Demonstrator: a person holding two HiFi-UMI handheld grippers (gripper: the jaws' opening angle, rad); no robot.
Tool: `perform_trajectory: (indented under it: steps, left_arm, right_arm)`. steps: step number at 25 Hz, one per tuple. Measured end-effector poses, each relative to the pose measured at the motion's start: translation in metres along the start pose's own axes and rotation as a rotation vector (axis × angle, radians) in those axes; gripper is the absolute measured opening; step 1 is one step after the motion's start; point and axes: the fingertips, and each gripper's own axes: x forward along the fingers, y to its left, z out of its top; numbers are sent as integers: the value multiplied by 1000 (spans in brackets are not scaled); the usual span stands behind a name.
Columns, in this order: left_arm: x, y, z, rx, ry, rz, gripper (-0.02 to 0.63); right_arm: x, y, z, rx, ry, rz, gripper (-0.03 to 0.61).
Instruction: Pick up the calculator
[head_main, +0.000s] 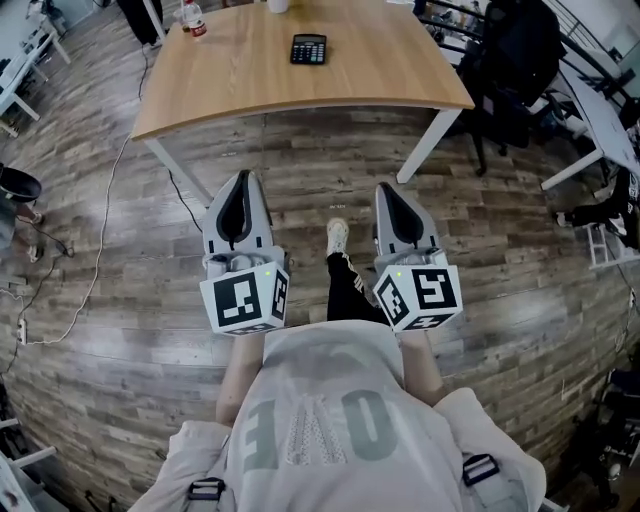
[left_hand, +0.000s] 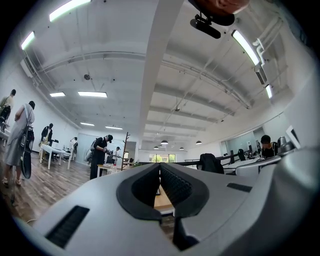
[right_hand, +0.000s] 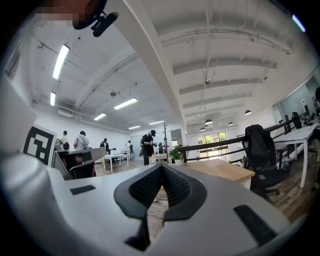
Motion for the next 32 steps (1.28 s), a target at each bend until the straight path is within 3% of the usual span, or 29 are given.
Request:
perform_trajectory:
  steps: [6,10,14,24,29,32]
  left_arm:
    - [74,5,-2,26,-35,16,9]
    - [129,8,-9,44,-23,36,9]
    - [185,15,-15,60,-19,58,9]
    - [329,34,-33,45,16,140,9]
    - [387,50,-48,-24,35,161,9]
    - [417,53,-53,6,38,174,9]
  right_arm:
    - [74,-31,10,-75,-12,57,18]
    - [127,-65,18,-3,-9,95,18]
    - [187,-92,28,-31,-4,102,18]
    - [324,-151,29,-52,104,183,18]
    - [393,-169,21,-50,136,236,18]
    - [424,-178,21,-47,136,259,18]
